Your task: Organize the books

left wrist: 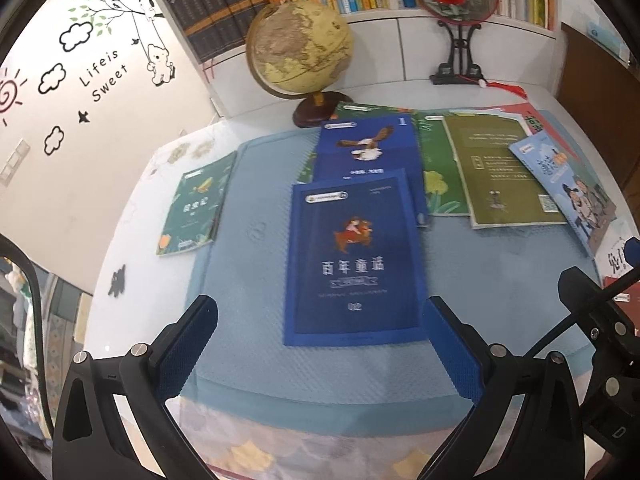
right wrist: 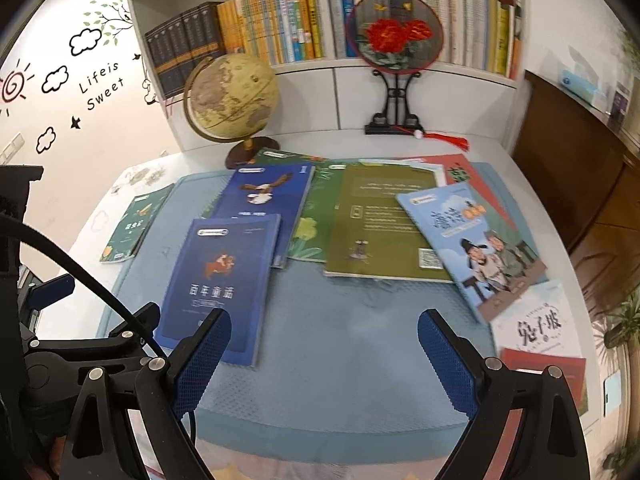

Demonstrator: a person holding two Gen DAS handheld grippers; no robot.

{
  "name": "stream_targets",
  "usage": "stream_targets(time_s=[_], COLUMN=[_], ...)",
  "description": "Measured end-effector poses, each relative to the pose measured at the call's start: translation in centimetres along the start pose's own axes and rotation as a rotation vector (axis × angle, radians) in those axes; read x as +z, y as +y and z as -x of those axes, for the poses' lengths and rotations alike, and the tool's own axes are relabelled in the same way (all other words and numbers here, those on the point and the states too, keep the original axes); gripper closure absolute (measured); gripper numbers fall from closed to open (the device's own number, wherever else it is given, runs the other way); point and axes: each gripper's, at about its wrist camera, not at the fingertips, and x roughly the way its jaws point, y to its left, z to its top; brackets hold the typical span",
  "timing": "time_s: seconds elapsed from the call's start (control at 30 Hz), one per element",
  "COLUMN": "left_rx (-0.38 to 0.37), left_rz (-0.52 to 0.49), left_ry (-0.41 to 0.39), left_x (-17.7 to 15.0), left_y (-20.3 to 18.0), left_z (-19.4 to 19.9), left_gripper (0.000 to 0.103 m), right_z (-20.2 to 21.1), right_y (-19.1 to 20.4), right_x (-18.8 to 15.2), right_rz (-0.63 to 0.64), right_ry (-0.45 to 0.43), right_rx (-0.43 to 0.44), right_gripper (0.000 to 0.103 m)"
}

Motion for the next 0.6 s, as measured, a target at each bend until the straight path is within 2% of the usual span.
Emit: stream_targets(time_s=[0.17,0.27,0.43,0.53,0.6], left_rx=[-0.015,-0.07,-0.108,-0.153,-0.209], left_rz=[0.001,0.043,0.084,0.097,0.116], left_ry=[0.009,0.044,0.109,0.154,0.189], left_x=[0.6,0.9,0.8,0.3,0.0], left_y=[2.2,4.5,7.8,8.9,9.5], left_z=[-1.1,-2.7,-7.0,-10.2,-12.3], left_gripper=[0.001,0.001,0.001,0.001,0.001], right_z=[-0.9,-1.9,-4.7,-7.2,-8.5], right_y=[2.2,3.5,5.1,5.7,6.0], right_x=[0.8,1.1,0.7,-0.1,-0.5], right_rz=[0.0,-0.004,-0.009,-0.027,-0.026], right_ry=[0.006,0.023,0.079,0.141,0.168], right_rx=[0.008,0.015,0.048,0.06,0.057], right_gripper=[0.01,0.01,0.01,0.009,0.01])
